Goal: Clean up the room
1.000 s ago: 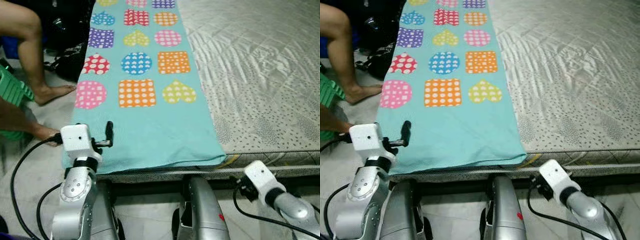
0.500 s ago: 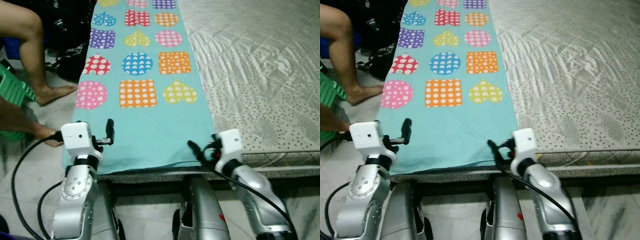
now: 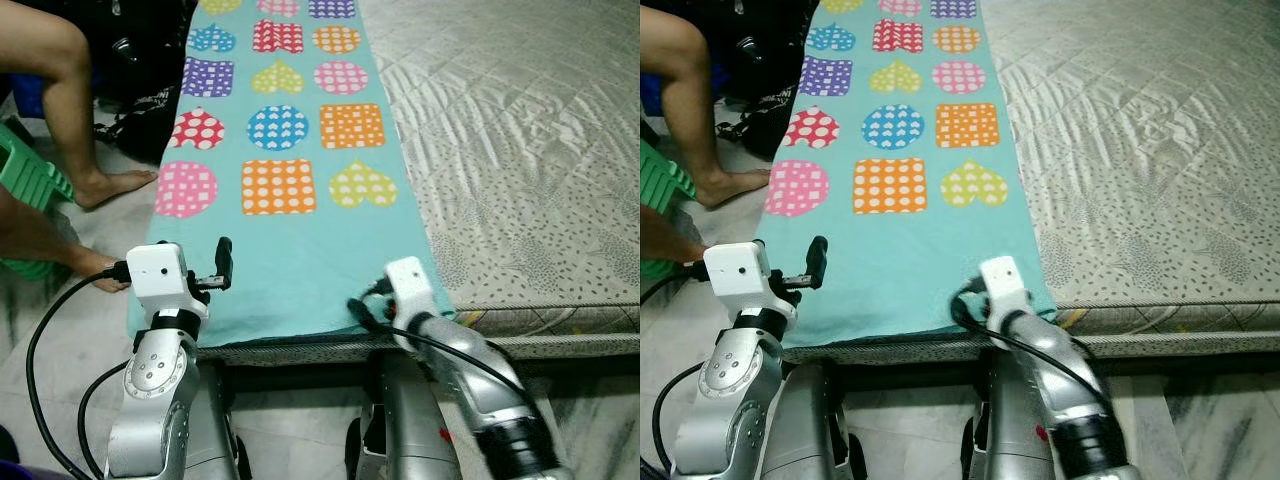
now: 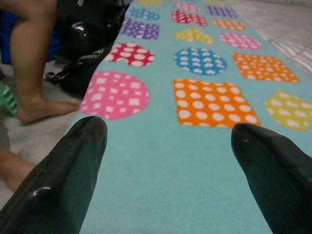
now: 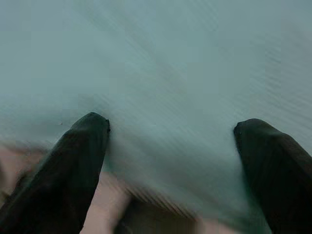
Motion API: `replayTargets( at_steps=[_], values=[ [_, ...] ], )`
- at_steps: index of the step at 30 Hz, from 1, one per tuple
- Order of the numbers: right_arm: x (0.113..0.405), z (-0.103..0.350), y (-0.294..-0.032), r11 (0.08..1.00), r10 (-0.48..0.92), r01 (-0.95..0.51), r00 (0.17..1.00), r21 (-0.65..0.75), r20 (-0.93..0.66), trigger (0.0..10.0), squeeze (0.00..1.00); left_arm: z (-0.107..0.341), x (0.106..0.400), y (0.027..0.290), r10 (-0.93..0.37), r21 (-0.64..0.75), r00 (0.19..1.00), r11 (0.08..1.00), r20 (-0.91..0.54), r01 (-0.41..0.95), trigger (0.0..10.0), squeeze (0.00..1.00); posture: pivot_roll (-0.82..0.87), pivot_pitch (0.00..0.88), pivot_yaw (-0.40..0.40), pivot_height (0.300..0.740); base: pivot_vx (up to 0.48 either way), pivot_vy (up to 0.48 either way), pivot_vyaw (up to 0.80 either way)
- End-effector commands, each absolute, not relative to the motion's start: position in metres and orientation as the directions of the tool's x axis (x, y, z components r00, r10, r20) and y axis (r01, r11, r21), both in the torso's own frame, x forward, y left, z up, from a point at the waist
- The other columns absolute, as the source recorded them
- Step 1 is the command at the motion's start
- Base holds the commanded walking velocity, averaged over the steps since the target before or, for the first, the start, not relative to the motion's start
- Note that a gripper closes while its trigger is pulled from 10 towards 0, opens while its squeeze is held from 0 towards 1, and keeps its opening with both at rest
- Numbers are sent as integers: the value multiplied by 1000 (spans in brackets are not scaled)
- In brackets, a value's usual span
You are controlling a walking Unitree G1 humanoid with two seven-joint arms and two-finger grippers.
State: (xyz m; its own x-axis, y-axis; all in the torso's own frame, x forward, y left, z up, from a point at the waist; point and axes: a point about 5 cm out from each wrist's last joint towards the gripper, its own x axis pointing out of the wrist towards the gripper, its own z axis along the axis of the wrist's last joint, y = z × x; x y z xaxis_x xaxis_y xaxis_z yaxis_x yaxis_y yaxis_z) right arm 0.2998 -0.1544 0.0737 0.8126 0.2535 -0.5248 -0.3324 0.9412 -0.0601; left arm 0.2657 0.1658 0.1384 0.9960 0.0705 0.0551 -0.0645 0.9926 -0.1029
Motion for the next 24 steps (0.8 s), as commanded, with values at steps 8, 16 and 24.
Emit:
replayTargets(
  at_steps=[8, 16, 24],
  values=[
    [268, 60, -208, 954, 147, -276, 762, -112, -631, 10000, 0, 133, 264, 165, 58, -103, 998, 993, 30, -54, 10000, 0, 8, 228, -41, 541, 0, 0, 0],
    [241, 61, -236, 935, 123, -309, 743, -173, -658, 10000, 0, 134, 265, 167, 52, -99, 998, 994, 29, -48, 10000, 0, -1, 221, -29, 541, 0, 0, 0],
    [278, 114, -216, 974, 102, -149, 960, -170, -261, 10000, 0, 133, 265, 166, 46, -101, 998, 994, 34, -43, 10000, 0, 5, 183, -15, 541, 0, 0, 0]
  ],
)
